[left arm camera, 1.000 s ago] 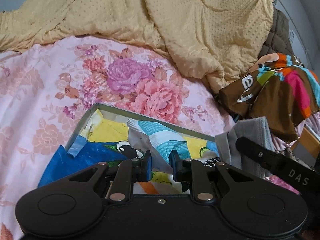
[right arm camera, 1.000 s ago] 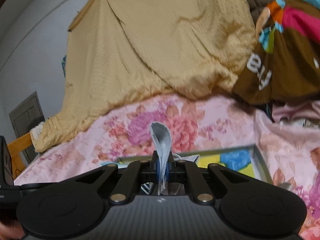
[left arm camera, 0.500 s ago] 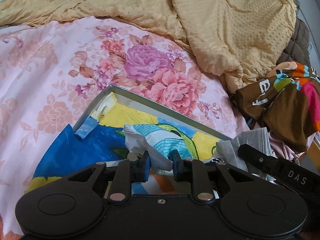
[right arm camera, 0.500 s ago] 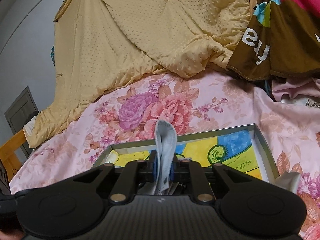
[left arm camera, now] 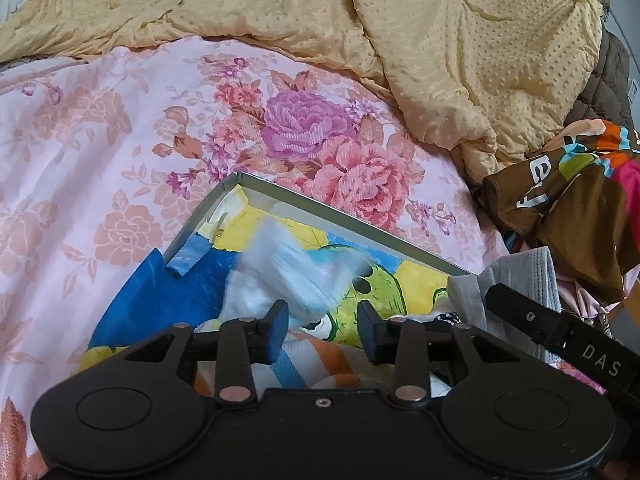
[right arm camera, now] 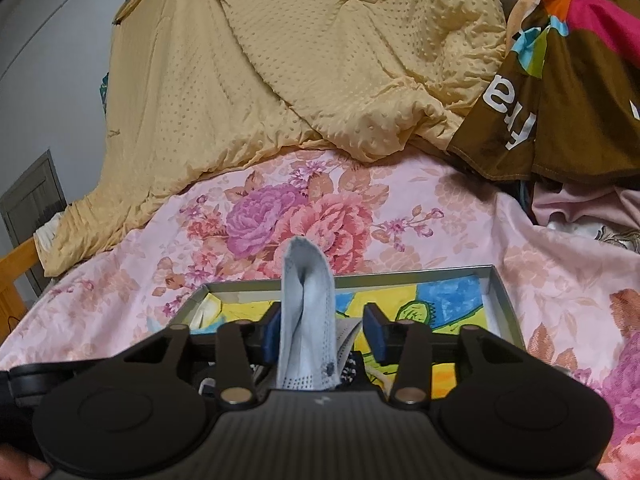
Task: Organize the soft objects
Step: 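Lower the packet and mask into the tray and open both grippers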
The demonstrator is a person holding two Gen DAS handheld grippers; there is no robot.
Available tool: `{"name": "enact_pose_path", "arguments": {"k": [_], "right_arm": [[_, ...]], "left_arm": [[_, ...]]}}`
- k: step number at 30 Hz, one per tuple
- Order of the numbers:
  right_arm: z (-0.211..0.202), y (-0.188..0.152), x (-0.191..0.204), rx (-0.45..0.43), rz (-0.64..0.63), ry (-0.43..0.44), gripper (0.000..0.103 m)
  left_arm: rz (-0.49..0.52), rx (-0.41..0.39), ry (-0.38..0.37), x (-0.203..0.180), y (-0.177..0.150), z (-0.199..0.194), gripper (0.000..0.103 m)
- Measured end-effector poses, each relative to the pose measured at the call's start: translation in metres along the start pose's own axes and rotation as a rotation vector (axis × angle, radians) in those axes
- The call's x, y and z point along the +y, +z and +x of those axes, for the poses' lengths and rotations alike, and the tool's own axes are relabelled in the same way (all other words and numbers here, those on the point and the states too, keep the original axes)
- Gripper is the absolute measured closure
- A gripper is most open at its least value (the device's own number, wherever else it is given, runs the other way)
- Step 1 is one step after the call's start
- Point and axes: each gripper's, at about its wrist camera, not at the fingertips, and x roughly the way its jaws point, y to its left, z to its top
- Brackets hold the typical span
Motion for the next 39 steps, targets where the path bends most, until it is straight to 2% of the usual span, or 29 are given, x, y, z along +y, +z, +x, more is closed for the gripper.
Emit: {"name": "enact_pose_path", "arguments": {"k": [7,16,22,25,31,33,39], "right_arm": [[-0.007,-0.001,-0.001,-0.001,-0.012,-0.008,0.04],[-0.028,0.002,-0.001,-0.027,-0.022,-0.012,0.02],[-0.045,0.007,-0.001,-0.045,-0.021,-0.018,0.016],[-0.054,0.009,0.002,-0.057,-0.029,-0.021,0.013],[-0.077,0.012,0.007,-0.087,-0.048,-0.025,0.008],[-0.086,0.013,0.008,-0.095,-0.054,-0.027,0.007],[-0.115,0.014,0.015,-0.13,-0.074,-0.033,0.002]], "left_arm": [[0.016,-0.018,0.001,-0.004,0.0,-0.011,0.048],[0.045,-0.08,0.02,-0.006,-0.001,-0.038,0.027],[0.075,-0.109,0.036,-0.01,0.003,-0.058,0.022],[0.087,-0.129,0.043,-0.014,0.004,-0.069,0.016],[0.116,-0.177,0.042,-0.02,0.004,-0.096,0.015],[0.129,-0.19,0.043,-0.022,0.003,-0.106,0.009],[0.144,-0.226,0.042,-0.026,-0.002,-0.135,0.005]]}}
